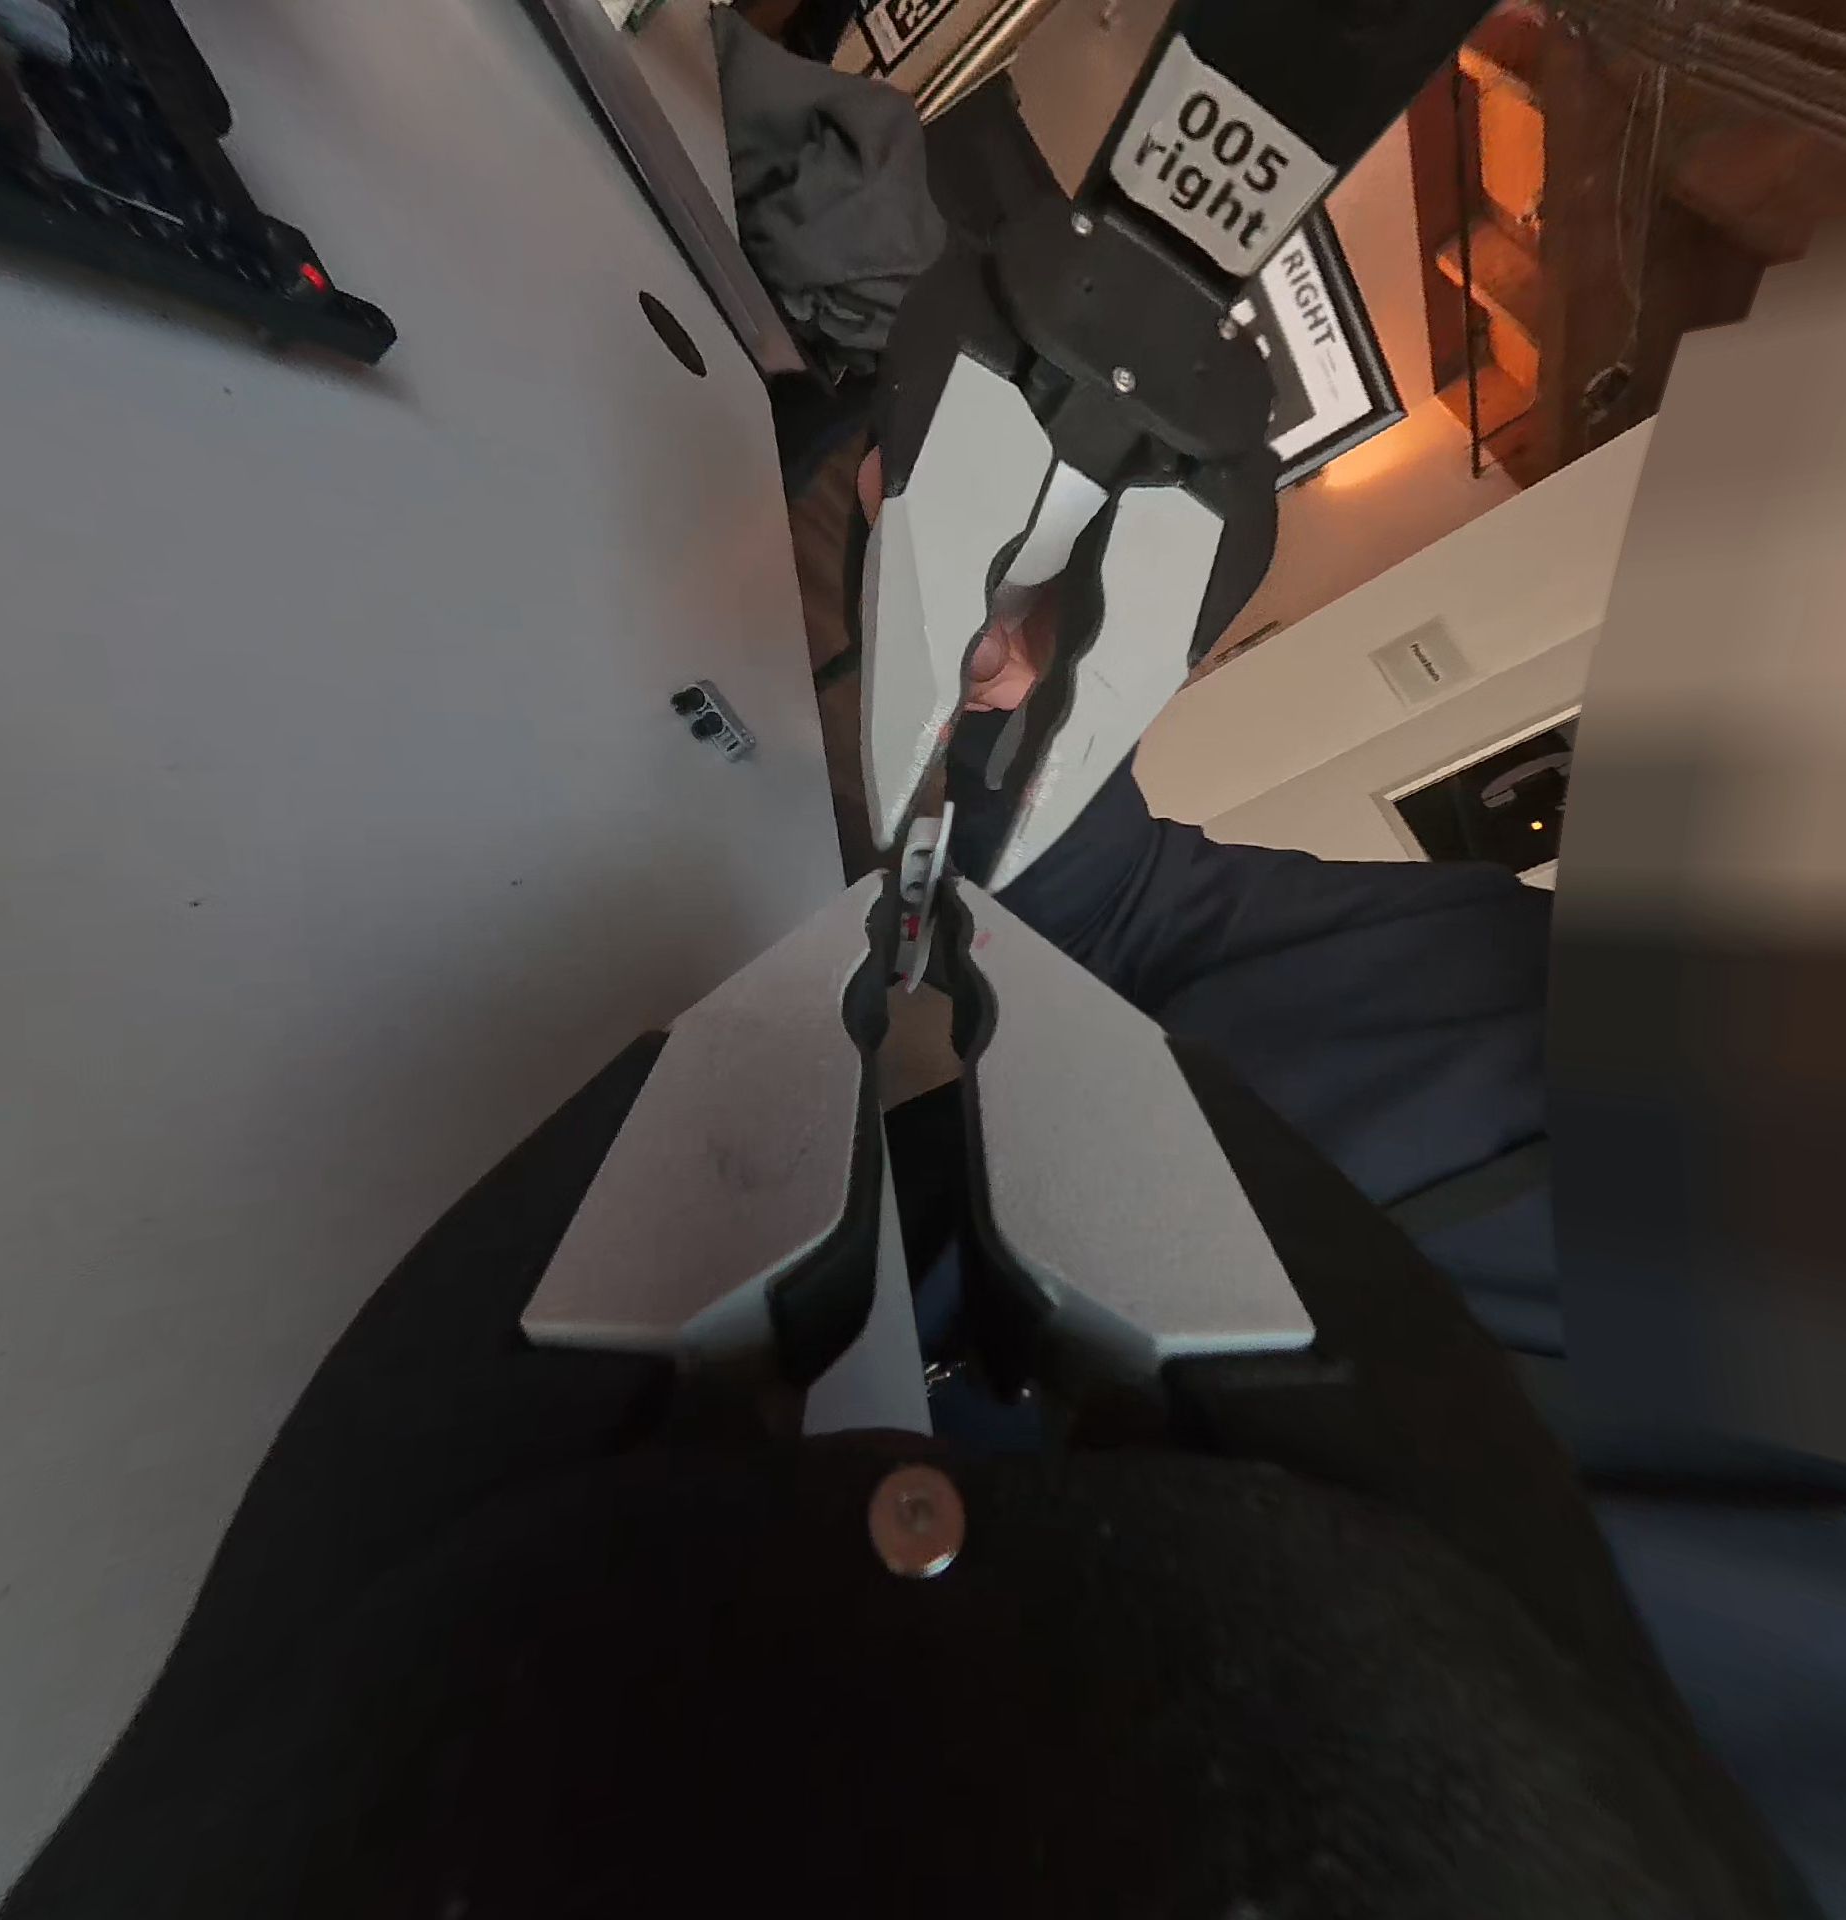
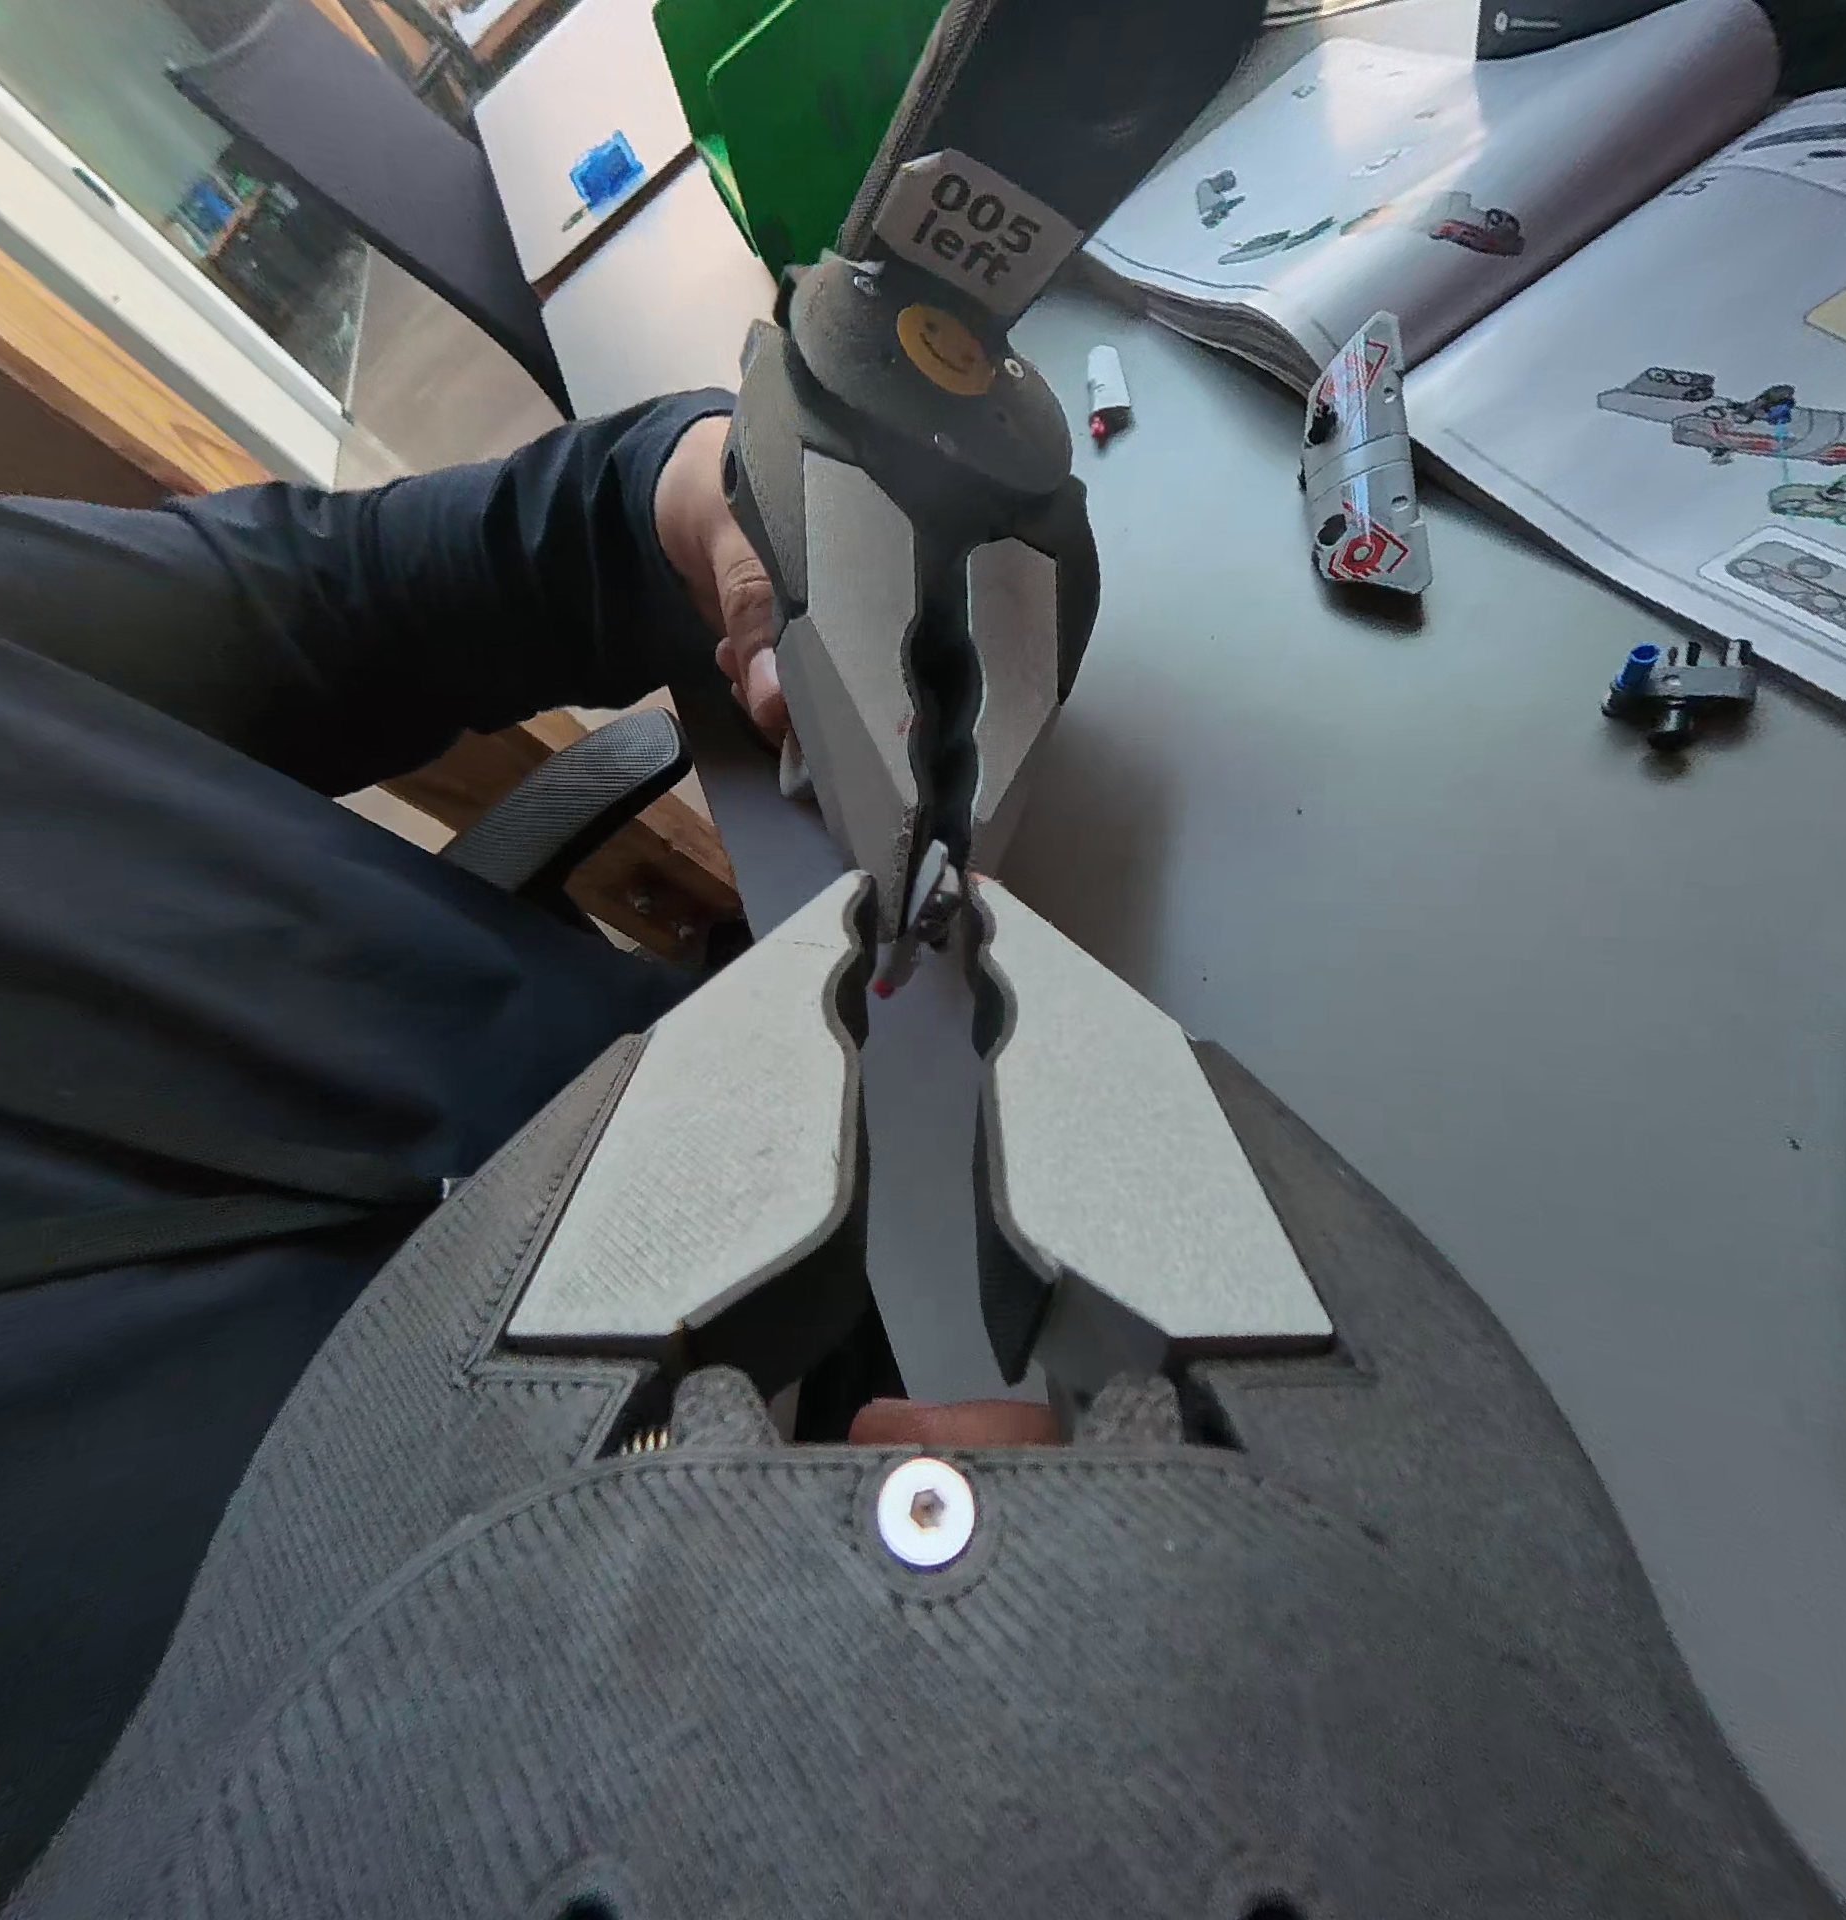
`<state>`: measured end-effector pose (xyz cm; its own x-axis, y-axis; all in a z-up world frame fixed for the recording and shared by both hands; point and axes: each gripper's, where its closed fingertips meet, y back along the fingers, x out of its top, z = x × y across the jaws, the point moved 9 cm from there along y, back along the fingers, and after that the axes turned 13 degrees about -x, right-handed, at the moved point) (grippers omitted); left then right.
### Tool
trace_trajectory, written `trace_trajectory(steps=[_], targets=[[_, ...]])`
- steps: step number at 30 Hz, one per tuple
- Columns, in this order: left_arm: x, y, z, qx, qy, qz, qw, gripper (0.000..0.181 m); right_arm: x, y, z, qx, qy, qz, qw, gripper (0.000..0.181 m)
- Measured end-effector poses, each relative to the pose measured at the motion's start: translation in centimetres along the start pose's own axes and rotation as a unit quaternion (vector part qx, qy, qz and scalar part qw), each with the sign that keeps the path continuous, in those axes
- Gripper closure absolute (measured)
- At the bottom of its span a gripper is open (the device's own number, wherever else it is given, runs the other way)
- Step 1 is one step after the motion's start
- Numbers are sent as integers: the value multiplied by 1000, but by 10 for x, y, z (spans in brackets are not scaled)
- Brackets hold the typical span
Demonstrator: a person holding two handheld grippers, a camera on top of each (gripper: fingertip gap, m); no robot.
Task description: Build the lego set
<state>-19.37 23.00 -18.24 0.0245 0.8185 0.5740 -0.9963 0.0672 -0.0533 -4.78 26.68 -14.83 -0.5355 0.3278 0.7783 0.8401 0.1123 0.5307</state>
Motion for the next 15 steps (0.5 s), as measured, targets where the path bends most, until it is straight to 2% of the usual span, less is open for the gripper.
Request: trace_trajectory(steps=[1, 2, 9, 15], targets=[[0, -1, 0, 6, -6, -7, 1000, 178, 1, -1, 0, 3, -2, 1, 1000, 170], [-1, -2, 1, 12, -12, -13, 1000, 178, 2, -2, 1, 1, -2, 2, 1000, 179], [-2, -3, 1, 38, -31, -40, 998, 177, 0, -5, 5, 6, -9, -25, 1000, 180], [2, 0, 1, 35, -39, -20, 998, 171, 7, -2, 5, -3, 0, -23, 1000, 181]])
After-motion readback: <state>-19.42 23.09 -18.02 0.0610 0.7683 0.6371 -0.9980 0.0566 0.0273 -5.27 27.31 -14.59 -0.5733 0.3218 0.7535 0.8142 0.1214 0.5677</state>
